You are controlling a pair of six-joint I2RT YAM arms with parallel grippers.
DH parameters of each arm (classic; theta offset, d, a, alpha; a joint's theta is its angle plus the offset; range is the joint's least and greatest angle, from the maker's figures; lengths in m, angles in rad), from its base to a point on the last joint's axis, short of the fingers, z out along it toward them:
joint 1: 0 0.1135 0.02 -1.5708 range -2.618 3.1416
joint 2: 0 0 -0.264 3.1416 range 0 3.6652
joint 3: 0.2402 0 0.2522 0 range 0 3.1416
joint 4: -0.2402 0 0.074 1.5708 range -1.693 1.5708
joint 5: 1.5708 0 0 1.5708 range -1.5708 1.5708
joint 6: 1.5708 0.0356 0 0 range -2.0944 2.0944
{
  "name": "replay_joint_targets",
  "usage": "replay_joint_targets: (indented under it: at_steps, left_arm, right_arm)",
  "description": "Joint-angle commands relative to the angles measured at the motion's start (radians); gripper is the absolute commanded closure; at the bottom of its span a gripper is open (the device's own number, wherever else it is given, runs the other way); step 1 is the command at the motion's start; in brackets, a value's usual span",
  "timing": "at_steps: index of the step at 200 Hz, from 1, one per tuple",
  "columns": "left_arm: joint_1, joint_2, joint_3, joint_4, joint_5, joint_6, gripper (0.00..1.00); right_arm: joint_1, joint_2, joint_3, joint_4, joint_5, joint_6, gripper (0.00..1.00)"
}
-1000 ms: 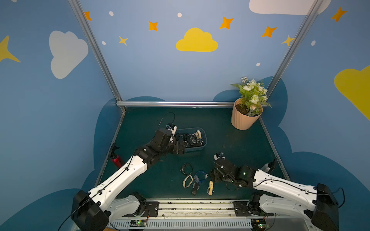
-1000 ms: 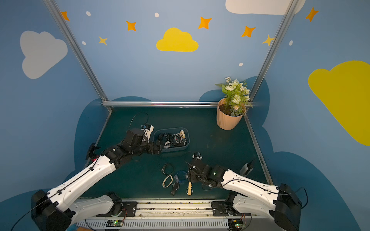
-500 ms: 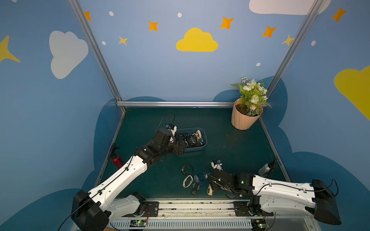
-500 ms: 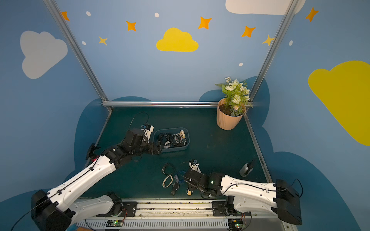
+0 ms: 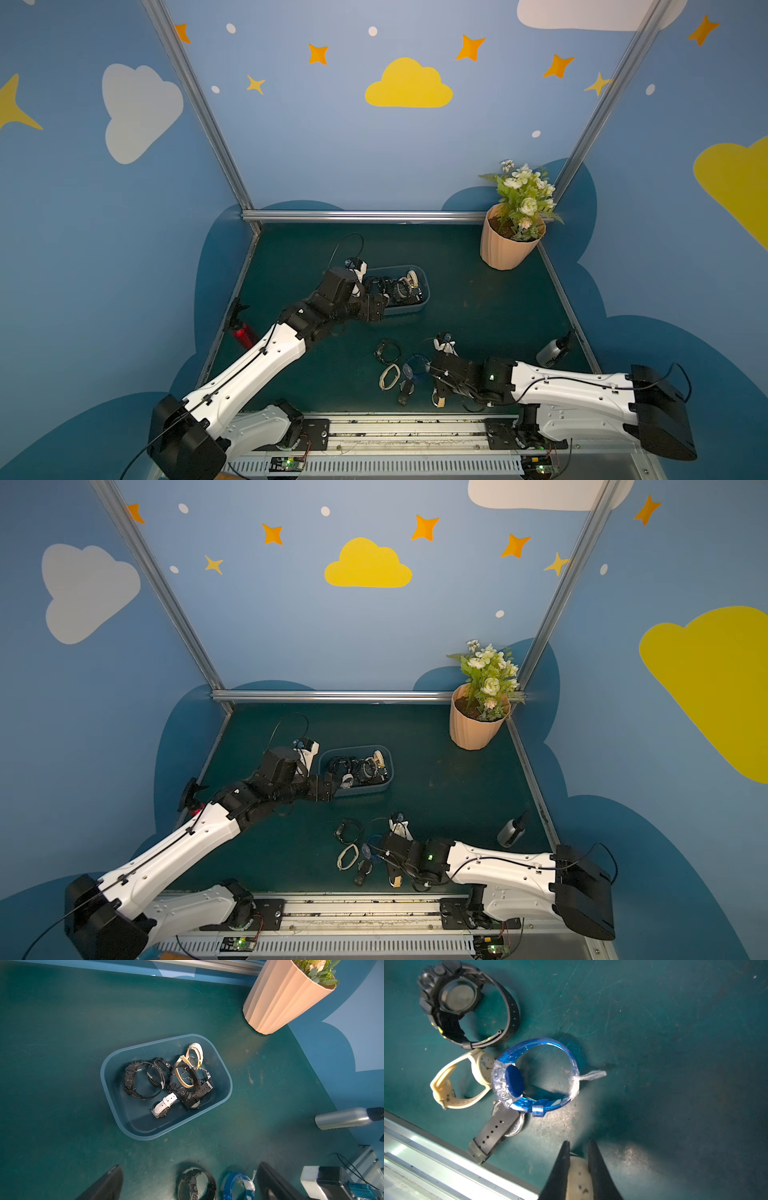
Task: Put the watch into the storage box
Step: Pick up the watch at the center of the board, then place the watch in the storage box.
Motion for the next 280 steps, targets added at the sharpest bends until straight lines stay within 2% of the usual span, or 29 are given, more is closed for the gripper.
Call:
replay_joint_targets:
  at_steps: [1, 37, 65, 98, 128, 178, 227, 280]
  left_arm:
    - [0.003, -0.004, 0.020, -0.020, -0.006, 0.009, 0.00]
    - [0.005, -0.006, 0.020, -0.023, -0.012, 0.012, 0.00]
    - [0.005, -0.005, 0.020, -0.024, -0.016, 0.012, 0.00]
    - [0.003, -0.006, 0.023, -0.027, -0.019, 0.013, 0.00]
    - [0.003, -0.010, 0.021, -0.028, -0.032, 0.015, 0.00]
    - [0.003, -0.010, 0.027, -0.039, -0.051, 0.019, 0.00]
    - [0.004, -0.026, 0.028, -0.039, -0.059, 0.028, 0.00]
    - [0.004, -0.020, 0.031, -0.046, -0.071, 0.034, 0.00]
  right_arm:
    - [0.002, 0.010, 0.029, -0.019, 0.005, -0.009, 0.89]
    - [0.000, -0.018, 0.044, -0.064, 0.066, 0.001, 0.92]
    - [-0.025, -0.069, 0.076, -0.127, 0.152, -0.051, 0.93]
    - [-0.119, -0.141, 0.132, -0.118, 0.207, -0.158, 0.92]
    - [-0.233, -0.148, 0.157, 0.039, 0.213, -0.293, 0.92]
    - [-0.408, 0.055, 0.320, 0.284, 0.132, -0.498, 0.92]
    - [-0.536, 0.284, 0.511, 0.328, -0.007, -0.607, 0.92]
    - [-0.572, 0.474, 0.661, 0.315, -0.064, -0.671, 0.91]
